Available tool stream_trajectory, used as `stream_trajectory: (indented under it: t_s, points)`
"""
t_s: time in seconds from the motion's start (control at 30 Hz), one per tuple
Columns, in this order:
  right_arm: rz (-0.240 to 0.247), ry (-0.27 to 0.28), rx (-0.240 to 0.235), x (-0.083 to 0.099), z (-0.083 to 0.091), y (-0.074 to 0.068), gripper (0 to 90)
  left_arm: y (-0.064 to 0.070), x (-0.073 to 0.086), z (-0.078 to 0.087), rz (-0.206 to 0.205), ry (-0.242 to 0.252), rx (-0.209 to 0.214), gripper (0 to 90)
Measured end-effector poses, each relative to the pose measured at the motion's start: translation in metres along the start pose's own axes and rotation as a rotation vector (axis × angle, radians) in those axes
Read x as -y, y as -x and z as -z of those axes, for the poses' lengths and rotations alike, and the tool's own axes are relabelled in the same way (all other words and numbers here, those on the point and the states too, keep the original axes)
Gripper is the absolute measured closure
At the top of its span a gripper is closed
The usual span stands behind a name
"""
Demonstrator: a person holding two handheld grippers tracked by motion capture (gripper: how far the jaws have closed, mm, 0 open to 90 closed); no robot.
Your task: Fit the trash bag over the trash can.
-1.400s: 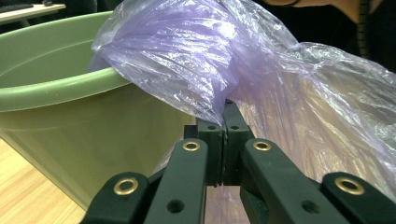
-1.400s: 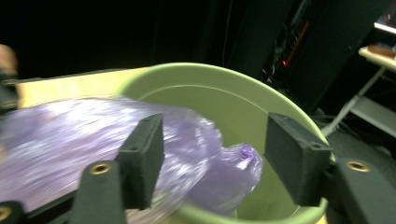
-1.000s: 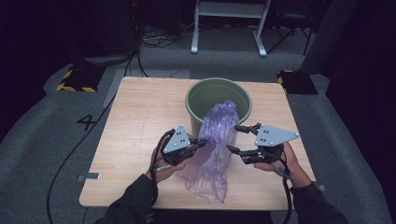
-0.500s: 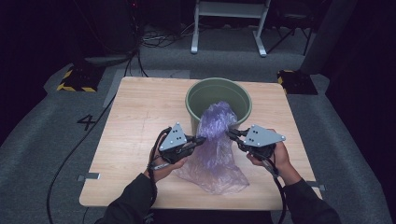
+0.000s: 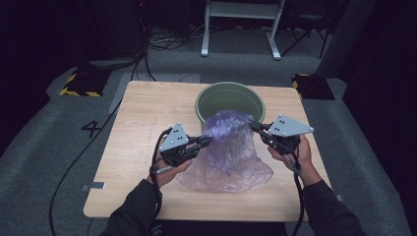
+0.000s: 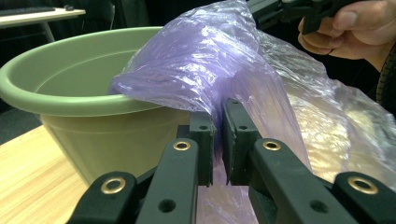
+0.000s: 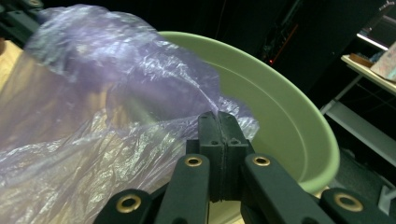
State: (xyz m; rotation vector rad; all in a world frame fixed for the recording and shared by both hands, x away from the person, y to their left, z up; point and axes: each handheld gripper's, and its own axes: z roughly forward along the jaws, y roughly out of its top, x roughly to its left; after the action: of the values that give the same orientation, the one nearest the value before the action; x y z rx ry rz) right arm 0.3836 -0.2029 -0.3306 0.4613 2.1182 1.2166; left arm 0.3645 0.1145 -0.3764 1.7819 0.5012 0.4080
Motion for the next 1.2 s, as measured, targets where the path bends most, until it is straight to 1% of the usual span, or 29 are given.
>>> stream_trajectory:
  t_s: [0.03,0.1,0.17,0.23,0.33,0.37,0.4,0.43,0.47,0.53,0.57,0.6,0.63,0.67,0.7,0.73,0.77,0.83,0.87,0.93,0.97,1.0,1.07,1.1,1.13,1.2]
  points:
    - [-0.004,-0.007,0.008,0.0,-0.001,0.003,90.0,-0.002,0.0,0.0,0.001,-0.001,-0.007,82.7]
    - [-0.017,-0.023,0.019,0.0,-0.005,0.008,90.0,-0.006,-0.001,0.001,0.014,0.005,-0.013,80.2]
    - [-0.036,-0.035,0.021,0.0,-0.008,0.013,90.0,-0.008,-0.001,0.002,0.014,0.012,-0.022,80.1]
    - [-0.049,-0.051,0.029,0.0,-0.012,0.018,90.0,-0.01,-0.003,0.003,0.016,0.011,-0.028,78.1]
    - [-0.069,-0.07,0.05,0.001,-0.018,0.026,90.0,-0.014,-0.005,0.003,0.024,0.015,-0.034,80.3]
    - [-0.083,-0.074,0.052,0.001,-0.02,0.029,90.0,-0.016,-0.006,0.003,0.029,0.017,-0.028,81.5]
    - [-0.102,-0.076,0.044,0.002,-0.022,0.032,90.0,-0.017,-0.007,0.002,0.028,0.017,-0.032,82.7]
    - [-0.109,-0.083,0.051,0.001,-0.024,0.035,89.5,-0.019,-0.007,0.002,0.031,0.012,-0.035,83.7]
    - [-0.111,-0.088,0.061,0.001,-0.025,0.037,86.9,-0.02,-0.008,0.001,0.034,0.013,-0.038,84.2]
    - [-0.127,-0.079,0.064,0.001,-0.025,0.04,80.2,-0.023,-0.008,0.0,0.044,0.009,-0.043,84.7]
    - [-0.133,-0.072,0.057,0.001,-0.023,0.042,78.4,-0.024,-0.008,0.0,0.052,0.012,-0.043,85.3]
    - [-0.136,-0.063,0.043,0.002,-0.021,0.042,73.5,-0.025,-0.007,0.0,0.056,0.011,-0.042,85.8]
    - [-0.142,-0.051,0.028,0.002,-0.018,0.043,65.9,-0.025,-0.007,0.001,0.058,0.009,-0.043,85.9]
    - [-0.146,-0.041,0.021,0.003,-0.015,0.042,61.3,-0.026,-0.006,0.001,0.062,0.013,-0.043,85.9]
    - [-0.136,-0.034,0.023,0.004,-0.011,0.04,59.5,-0.026,-0.006,0.002,0.065,0.015,-0.04,85.9]
    - [-0.126,-0.029,0.024,0.005,-0.006,0.038,54.5,-0.025,-0.006,0.002,0.068,0.017,-0.039,86.1]
    - [-0.124,-0.019,0.013,0.006,-0.002,0.036,50.0,-0.025,-0.007,0.002,0.067,0.016,-0.041,86.3]
    - [-0.113,0.003,-0.019,0.008,0.008,0.031,44.9,-0.024,-0.007,0.002,0.06,0.012,-0.041,86.6]
    - [-0.1,0.019,-0.026,0.009,0.014,0.027,41.7,-0.023,-0.007,0.002,0.059,0.013,-0.044,86.7]
    - [-0.091,0.04,-0.036,0.011,0.024,0.021,37.5,-0.023,-0.007,0.001,0.062,0.01,-0.047,86.7]
    - [-0.084,0.06,-0.048,0.012,0.029,0.018,35.6,-0.023,-0.007,0.001,0.062,0.008,-0.047,86.7]
    - [-0.079,0.085,-0.076,0.013,0.034,0.014,35.4,-0.023,-0.007,0.0,0.063,0.005,-0.048,86.7]
    - [-0.065,0.116,-0.118,0.014,0.043,0.007,32.6,-0.023,-0.008,-0.001,0.064,0.004,-0.05,86.7]
    - [-0.06,0.133,-0.15,0.014,0.046,0.003,32.4,-0.023,-0.008,-0.002,0.063,0.004,-0.051,86.6]
    - [-0.052,0.14,-0.172,0.015,0.048,-0.001,30.3,-0.023,-0.008,-0.002,0.061,0.002,-0.055,86.5]
    - [-0.017,0.135,-0.193,0.017,0.048,-0.011,29.0,-0.023,-0.009,-0.003,0.062,0.002,-0.059,86.0]
